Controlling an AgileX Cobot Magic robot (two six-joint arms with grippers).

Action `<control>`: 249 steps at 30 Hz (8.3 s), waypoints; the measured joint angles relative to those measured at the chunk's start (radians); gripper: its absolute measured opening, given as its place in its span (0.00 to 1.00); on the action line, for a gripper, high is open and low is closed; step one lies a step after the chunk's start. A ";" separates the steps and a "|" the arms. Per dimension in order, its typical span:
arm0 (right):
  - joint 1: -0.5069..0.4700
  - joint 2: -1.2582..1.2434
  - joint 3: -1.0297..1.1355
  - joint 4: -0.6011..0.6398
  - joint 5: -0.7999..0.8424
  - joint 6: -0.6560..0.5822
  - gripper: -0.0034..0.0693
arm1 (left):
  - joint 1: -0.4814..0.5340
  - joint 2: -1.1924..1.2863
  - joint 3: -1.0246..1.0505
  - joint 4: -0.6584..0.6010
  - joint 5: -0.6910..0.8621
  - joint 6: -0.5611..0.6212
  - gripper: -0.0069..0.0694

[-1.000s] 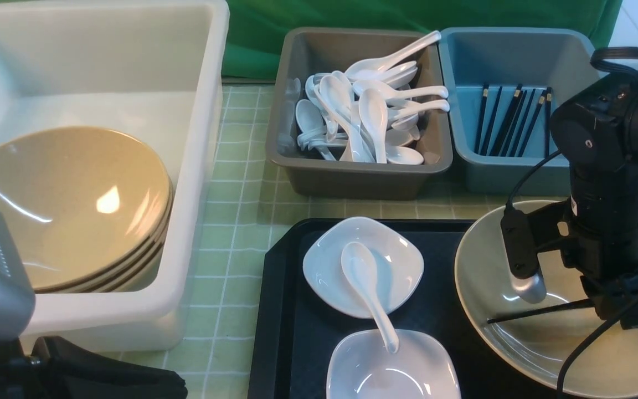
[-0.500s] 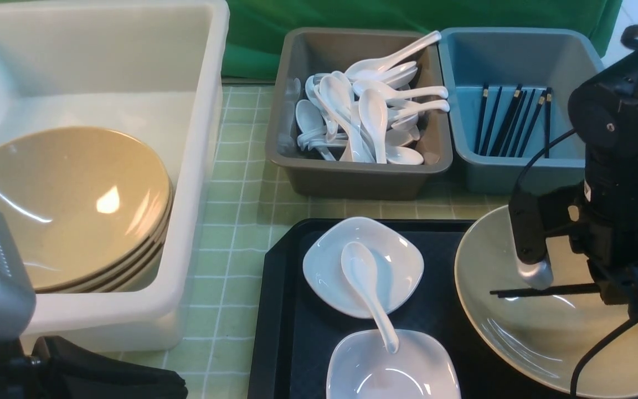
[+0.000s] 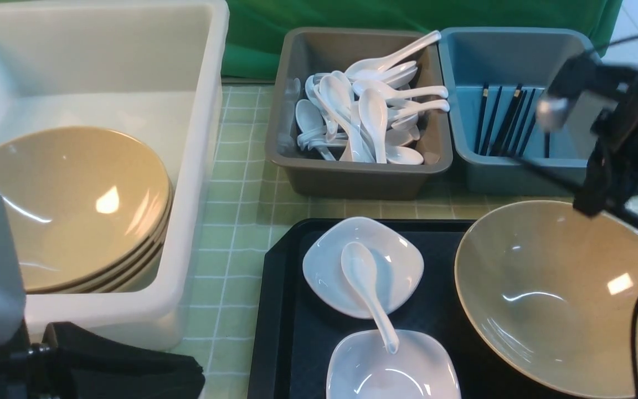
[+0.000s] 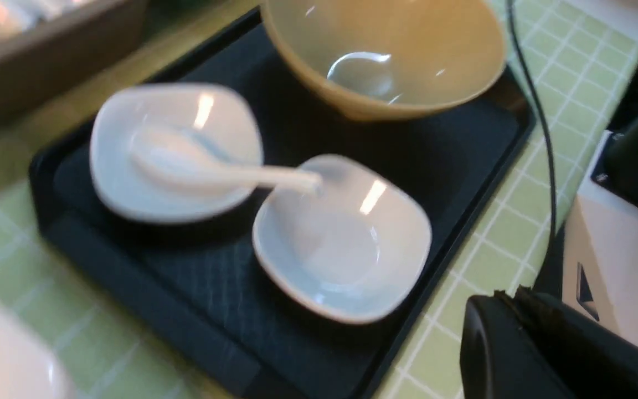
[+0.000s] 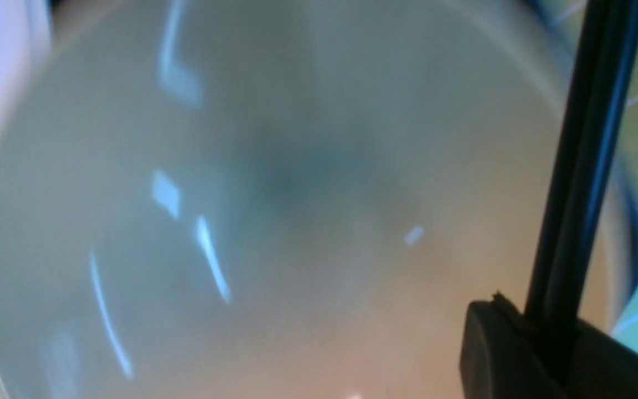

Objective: On green table put chopsticks spoon bowls plates into blue grey white boxes.

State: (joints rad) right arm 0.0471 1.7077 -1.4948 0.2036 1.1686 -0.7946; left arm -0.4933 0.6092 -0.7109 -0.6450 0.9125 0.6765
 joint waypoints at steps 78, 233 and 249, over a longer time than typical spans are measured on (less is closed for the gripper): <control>0.123 -0.354 -0.003 0.150 0.001 0.177 0.56 | 0.000 0.094 0.000 -0.160 -0.130 0.051 0.09; 0.302 -1.065 0.619 0.102 -0.166 0.456 0.08 | -0.014 0.836 -0.371 -0.093 -0.117 -0.269 0.37; 0.302 -1.170 0.620 0.096 -0.142 0.481 0.09 | -0.142 1.472 -0.941 -0.095 0.021 -0.389 0.80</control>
State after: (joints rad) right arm 0.3490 0.5376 -0.8753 0.2991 1.0263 -0.3136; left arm -0.6350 2.0813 -1.6519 -0.7396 0.9334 0.2879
